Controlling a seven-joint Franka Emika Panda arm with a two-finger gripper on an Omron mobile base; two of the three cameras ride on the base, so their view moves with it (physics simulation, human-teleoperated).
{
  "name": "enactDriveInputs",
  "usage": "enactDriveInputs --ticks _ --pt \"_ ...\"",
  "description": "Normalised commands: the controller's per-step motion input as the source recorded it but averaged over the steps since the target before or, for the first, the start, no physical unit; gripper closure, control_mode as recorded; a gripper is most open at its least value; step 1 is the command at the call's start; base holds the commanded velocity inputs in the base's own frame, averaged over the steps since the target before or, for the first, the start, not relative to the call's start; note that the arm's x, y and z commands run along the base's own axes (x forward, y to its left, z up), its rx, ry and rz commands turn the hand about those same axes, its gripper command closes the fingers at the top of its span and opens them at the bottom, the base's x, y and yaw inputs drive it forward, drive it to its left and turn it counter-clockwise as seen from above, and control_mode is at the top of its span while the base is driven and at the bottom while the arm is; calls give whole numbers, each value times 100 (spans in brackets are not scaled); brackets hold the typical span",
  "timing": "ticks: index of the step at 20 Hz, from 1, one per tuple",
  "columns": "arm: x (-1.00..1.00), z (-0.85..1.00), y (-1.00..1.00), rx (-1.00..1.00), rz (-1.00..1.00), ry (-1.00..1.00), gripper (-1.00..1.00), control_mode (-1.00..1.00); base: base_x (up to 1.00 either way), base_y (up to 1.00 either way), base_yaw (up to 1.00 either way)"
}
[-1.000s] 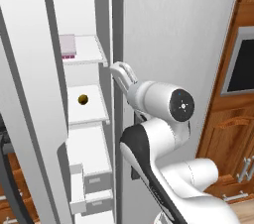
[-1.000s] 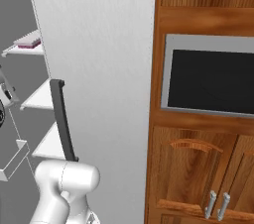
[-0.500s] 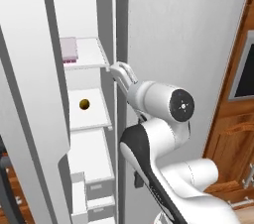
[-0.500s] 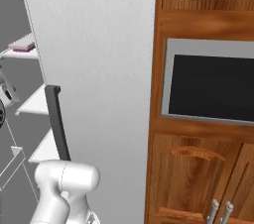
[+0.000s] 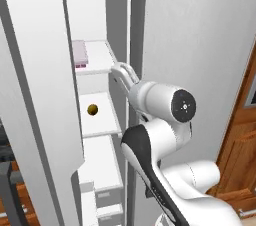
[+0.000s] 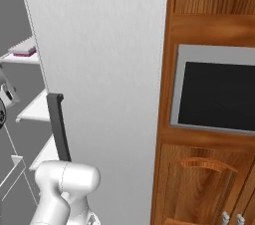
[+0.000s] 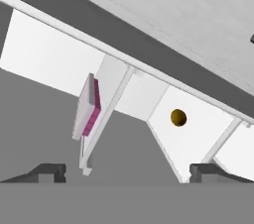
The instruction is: Open the freezer door, pick up the ice cube tray from the freezer, and place it on the dining counter.
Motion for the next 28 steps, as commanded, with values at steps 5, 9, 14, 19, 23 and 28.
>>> enactDriveInputs --ticks 5,9,14,19,23,28 --pt "0 0 0 0 0 0 -100 100 31 35 5" --pt "0 0 0 0 0 0 -100 100 27 2 5" --pt "4 4 0 2 0 1 -100 -100 15 0 2" --pt "36 44 0 12 2 9 -100 -100 0 0 0" --pt "58 44 0 5 0 14 -100 -100 0 0 0" --pt "74 4 16 -2 -3 13 -100 -100 0 0 0"
